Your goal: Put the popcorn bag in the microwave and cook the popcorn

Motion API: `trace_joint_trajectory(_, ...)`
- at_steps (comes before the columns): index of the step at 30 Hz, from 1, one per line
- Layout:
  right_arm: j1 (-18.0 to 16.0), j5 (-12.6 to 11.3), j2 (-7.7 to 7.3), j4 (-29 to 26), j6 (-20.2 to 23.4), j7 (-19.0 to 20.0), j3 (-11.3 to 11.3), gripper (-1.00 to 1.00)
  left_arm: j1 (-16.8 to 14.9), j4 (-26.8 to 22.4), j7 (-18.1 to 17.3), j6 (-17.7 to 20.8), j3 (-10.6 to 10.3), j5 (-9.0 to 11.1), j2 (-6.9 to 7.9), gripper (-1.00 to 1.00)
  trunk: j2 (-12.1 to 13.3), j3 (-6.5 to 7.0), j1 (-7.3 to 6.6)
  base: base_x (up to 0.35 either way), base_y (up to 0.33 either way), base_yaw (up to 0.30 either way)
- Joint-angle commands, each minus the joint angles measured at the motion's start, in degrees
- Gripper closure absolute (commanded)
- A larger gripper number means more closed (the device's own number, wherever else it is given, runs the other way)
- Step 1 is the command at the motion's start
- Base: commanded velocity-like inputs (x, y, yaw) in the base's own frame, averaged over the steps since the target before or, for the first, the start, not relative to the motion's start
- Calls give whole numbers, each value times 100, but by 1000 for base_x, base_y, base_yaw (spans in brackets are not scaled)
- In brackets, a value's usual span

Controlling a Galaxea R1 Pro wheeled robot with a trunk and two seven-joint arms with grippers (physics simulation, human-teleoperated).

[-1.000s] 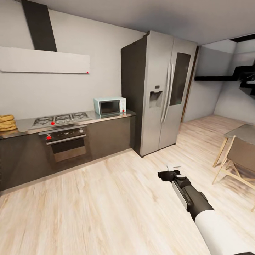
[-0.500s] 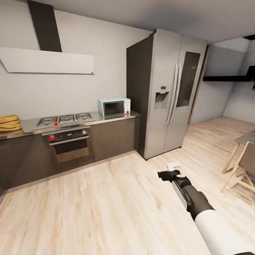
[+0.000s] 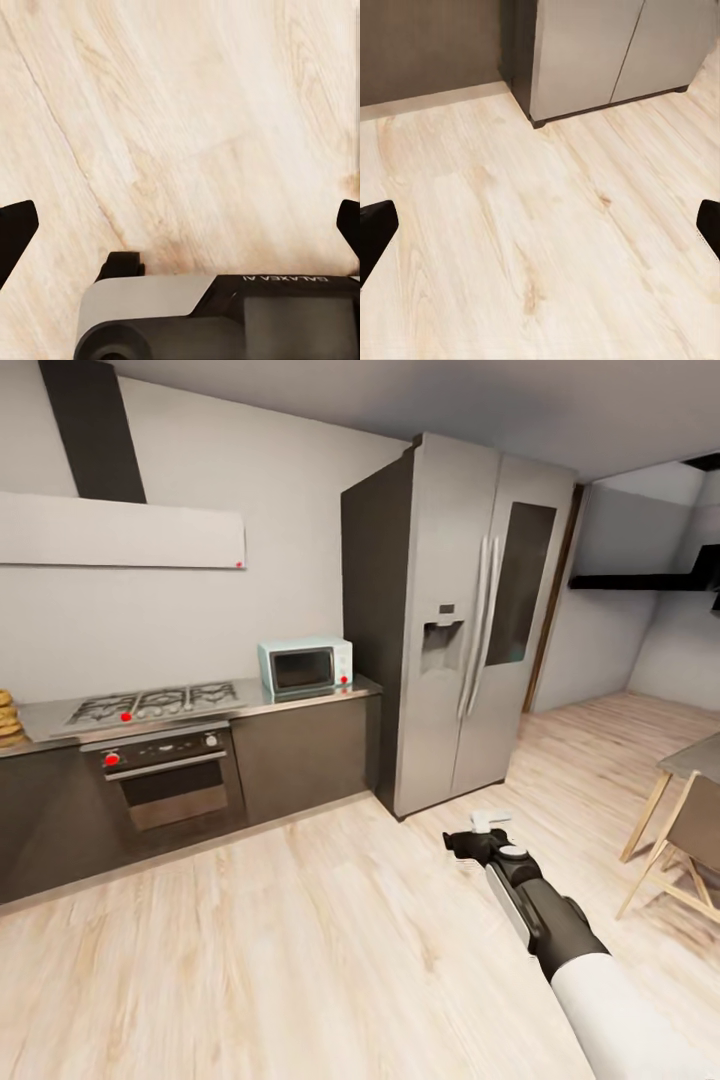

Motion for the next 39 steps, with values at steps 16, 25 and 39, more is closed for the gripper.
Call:
trace_joint_trajectory(16,873,-47,-10,-2487,83,-28,32,-100,17,10,20,-21,7,11,3,-100,-4,-11,3,334,-112,10)
trace_joint_trajectory(25,977,-28,-27,-2589,89,13,71,-100,83,4,19,-26,17,11,5,-100,-4,-16,3,343,-75,251)
trace_joint_trajectory(39,980,-29,-36,-2586,85,24,65,-100,83,1,20,-29,17,11,5,-100,-4,-16,3,343,-76,275)
